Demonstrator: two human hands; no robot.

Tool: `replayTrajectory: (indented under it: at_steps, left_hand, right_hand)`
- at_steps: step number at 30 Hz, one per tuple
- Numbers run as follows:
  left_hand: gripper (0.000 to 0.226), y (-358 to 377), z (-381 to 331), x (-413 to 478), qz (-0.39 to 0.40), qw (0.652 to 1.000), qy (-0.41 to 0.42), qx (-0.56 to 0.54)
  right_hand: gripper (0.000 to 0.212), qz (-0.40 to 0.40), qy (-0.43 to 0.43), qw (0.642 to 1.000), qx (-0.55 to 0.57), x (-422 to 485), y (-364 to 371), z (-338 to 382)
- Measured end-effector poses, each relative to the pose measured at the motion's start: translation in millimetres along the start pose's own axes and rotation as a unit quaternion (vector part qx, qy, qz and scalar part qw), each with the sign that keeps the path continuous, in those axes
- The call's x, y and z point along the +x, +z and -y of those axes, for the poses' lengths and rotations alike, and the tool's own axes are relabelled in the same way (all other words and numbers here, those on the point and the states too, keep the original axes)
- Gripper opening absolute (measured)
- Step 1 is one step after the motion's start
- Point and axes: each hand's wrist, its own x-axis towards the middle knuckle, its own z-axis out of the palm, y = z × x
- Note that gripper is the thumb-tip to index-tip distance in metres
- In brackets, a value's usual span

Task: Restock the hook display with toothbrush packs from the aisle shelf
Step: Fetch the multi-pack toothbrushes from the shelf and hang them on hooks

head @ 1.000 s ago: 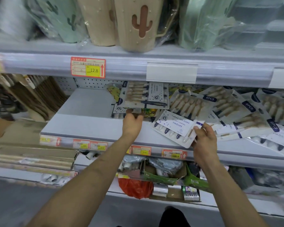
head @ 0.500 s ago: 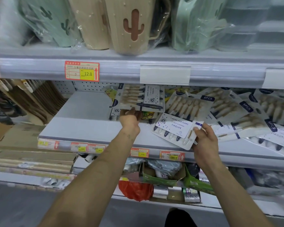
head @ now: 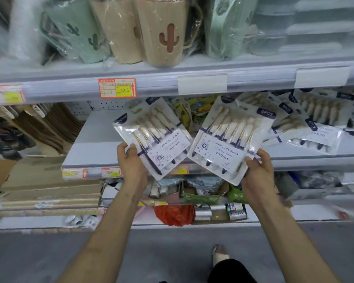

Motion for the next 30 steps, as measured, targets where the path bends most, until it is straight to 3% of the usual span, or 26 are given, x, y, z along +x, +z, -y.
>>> replayTrajectory:
  at_steps: [9, 16, 21, 30]
  left_hand:
    - [0.011, -43, 17, -35, 0.053, 0.993, 0.001, 0.110]
    - [0.030, -2, 43, -96, 0.155, 0.973, -0.058, 0.162]
    - [0.046, 68, 78, -156, 0.293, 0.933, -0.083, 0.191]
    - [0.048, 269, 134, -333, 0.336, 0.920, -0.037, 0.198]
  right_hand:
    - [0.036, -0.098, 0.010, 0.995, 0.002, -75, -61, -8]
    - [0.036, -0.150, 0.008, 0.988, -0.021, -81, -150, 15]
    - [0.038, -0.184, 0.005, 0.982, -0.029, -69, -239, 61]
    - [0.040, -0.244, -0.038, 0.967, -0.058, -35, -444, 166]
